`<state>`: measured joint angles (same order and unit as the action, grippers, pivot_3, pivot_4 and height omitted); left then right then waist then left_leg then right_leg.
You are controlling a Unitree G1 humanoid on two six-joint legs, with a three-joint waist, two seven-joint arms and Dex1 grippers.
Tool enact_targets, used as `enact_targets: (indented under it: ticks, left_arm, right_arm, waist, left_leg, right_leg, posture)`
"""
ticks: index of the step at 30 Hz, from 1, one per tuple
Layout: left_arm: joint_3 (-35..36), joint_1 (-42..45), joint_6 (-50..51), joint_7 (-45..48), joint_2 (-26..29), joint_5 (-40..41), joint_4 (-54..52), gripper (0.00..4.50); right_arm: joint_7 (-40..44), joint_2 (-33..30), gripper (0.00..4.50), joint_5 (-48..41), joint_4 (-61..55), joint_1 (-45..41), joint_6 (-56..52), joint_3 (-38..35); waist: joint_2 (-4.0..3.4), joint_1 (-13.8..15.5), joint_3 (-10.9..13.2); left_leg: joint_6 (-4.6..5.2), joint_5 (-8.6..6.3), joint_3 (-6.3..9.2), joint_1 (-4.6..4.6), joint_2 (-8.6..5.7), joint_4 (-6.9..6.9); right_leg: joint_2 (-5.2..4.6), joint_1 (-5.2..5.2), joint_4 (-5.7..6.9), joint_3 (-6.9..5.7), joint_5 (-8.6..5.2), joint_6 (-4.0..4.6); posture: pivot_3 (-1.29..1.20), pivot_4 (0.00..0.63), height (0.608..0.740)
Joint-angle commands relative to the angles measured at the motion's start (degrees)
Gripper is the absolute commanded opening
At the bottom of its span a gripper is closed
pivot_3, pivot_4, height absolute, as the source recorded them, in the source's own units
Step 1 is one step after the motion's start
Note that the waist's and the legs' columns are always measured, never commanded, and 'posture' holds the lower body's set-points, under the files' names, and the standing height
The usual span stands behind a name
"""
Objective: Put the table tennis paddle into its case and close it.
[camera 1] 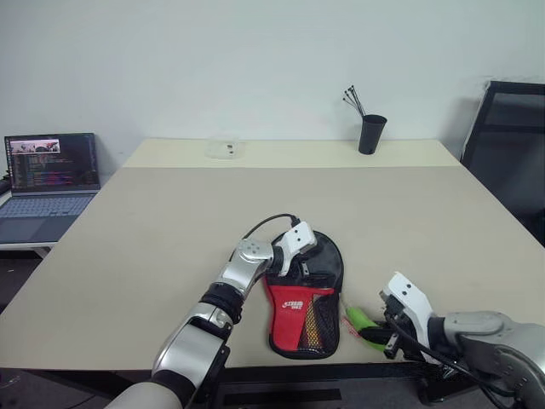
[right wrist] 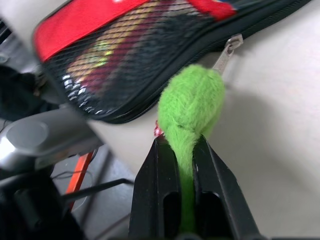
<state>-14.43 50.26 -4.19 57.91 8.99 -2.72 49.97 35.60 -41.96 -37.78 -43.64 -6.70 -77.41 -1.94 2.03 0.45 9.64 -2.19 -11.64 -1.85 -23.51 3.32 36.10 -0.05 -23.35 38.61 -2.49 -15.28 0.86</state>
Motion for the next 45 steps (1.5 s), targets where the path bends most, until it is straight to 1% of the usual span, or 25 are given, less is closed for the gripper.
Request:
enact_targets:
  ticks: [1, 6, 12, 16, 22, 30, 33, 35, 39, 43, 45]
  left_arm:
    - [-2.16, -1.17, 0.48, -0.34, -0.28, -2.5, 2.05, 4.31]
    - [-2.2, -1.2, 0.38, -0.52, -0.33, -2.75, 2.16, 4.31]
    - [-2.23, -1.44, 0.39, -0.86, -0.28, -2.9, 1.84, 4.31]
    - [-2.2, -1.48, 0.42, -1.1, -0.26, -3.01, 1.83, 4.31]
    - [-2.27, -1.38, 0.35, -1.54, -0.22, -3.08, 1.82, 4.31]
    - [-2.25, -1.3, 0.35, -2.0, -0.22, -3.07, 1.55, 4.31]
    - [-2.26, -1.3, 0.24, -2.22, -0.25, -3.14, 1.55, 4.31]
    - [-2.26, -1.32, 0.24, -2.3, -0.31, -3.14, 1.46, 4.31]
    - [-2.24, -1.4, 0.27, -2.34, -0.38, -3.09, 1.29, 4.31]
    - [-2.02, -1.46, 0.46, -2.51, -0.56, -2.83, 1.04, 4.31]
    - [-1.79, -1.66, 0.68, -2.4, -0.39, -2.52, 0.35, 4.31]
  right_arm:
    - [3.55, -0.89, 0.04, -6.68, -4.33, 0.93, -1.49, -1.21]
    - [4.01, -1.41, 0.04, -11.58, -6.32, 2.37, -1.96, -1.21]
    - [3.45, -2.68, 0.04, -14.63, -8.16, 5.77, -0.94, 0.28]
    - [4.06, -3.84, 0.04, -17.94, -9.88, 7.17, -0.28, -0.25]
    - [3.66, -4.87, 0.04, -22.82, -10.99, 7.34, 1.15, 0.08]
    - [2.28, -6.67, 0.04, -23.14, -9.66, 5.21, 3.16, 1.9]
    - [2.91, -8.11, 0.77, -24.29, -9.26, 4.0, 3.82, 1.42]
    - [3.54, -9.26, 1.4, -24.38, -9.1, 3.29, 4.61, 1.54]
    - [4.81, -11.14, 2.85, -24.46, -8.33, 1.9, 6.66, 0.88]
    - [4.48, -11.97, 4.23, -22.08, -5.49, -0.7, 9.79, -0.1]
    - [3.66, -11.38, 4.23, -19.49, -1.24, -3.89, 11.47, 0.12]
  waist:
    - [0.0, 0.02, 0.0]
    - [0.02, 0.05, 0.01]
    - [0.04, 0.03, 0.0]
    - [0.04, -0.01, -0.01]
    - [0.07, -0.01, -0.02]
    - [0.08, -0.02, -0.03]
    - [0.08, -0.02, -0.03]
    - [0.08, -0.02, -0.03]
    - [0.09, -0.02, -0.02]
    - [0.09, -0.02, -0.02]
    - [0.1, -0.08, -0.02]
  left_leg:
    - [0.0, 0.0, 0.02, 0.0, 0.0, -0.01]
    - [0.02, -0.02, 0.07, -0.04, -0.04, -0.02]
    - [0.04, -0.03, 0.09, -0.05, -0.04, -0.02]
    - [0.04, -0.03, 0.12, -0.04, -0.02, -0.02]
    - [0.04, -0.03, 0.18, -0.11, 0.0, -0.03]
    - [0.05, -0.03, 0.21, -0.14, 0.0, -0.03]
    - [0.05, -0.03, 0.2, -0.15, 0.0, -0.03]
    - [0.04, -0.03, 0.21, -0.15, 0.0, -0.03]
    - [0.05, -0.03, 0.22, -0.15, 0.0, -0.03]
    - [0.04, -0.03, 0.22, -0.15, 0.0, -0.02]
    - [0.04, -0.03, 0.21, -0.15, 0.0, -0.02]
  right_leg:
    - [0.0, 0.02, -0.03, -0.04, 0.0, 0.0]
    - [-0.05, 0.07, -0.15, -0.11, 0.0, 0.0]
    - [-0.05, 0.08, -0.22, -0.13, 0.0, -0.01]
    - [-0.05, 0.14, -0.3, -0.18, 0.02, -0.03]
    - [-0.04, 0.2, -0.52, -0.25, 0.08, -0.13]
    - [-0.04, 0.2, -0.56, -0.28, 0.09, -0.15]
    - [-0.04, 0.19, -0.57, -0.28, 0.09, -0.16]
    - [-0.04, 0.19, -0.57, -0.29, 0.09, -0.16]
    - [-0.04, 0.19, -0.57, -0.3, 0.09, -0.16]
    - [-0.04, 0.19, -0.57, -0.29, 0.11, -0.18]
    - [-0.04, 0.19, -0.57, -0.29, 0.11, -0.19]
  posture:
    - [0.0, 0.15, 0.74]
    - [0.0, 0.15, 0.74]
    - [0.0, 0.15, 0.74]
    - [0.0, 0.15, 0.74]
    - [0.0, 0.15, 0.74]
    - [0.0, 0.15, 0.74]
    - [0.0, 0.15, 0.74]
    - [0.0, 0.15, 0.74]
    - [0.0, 0.15, 0.74]
    - [0.0, 0.15, 0.74]
    - [0.0, 0.15, 0.74]
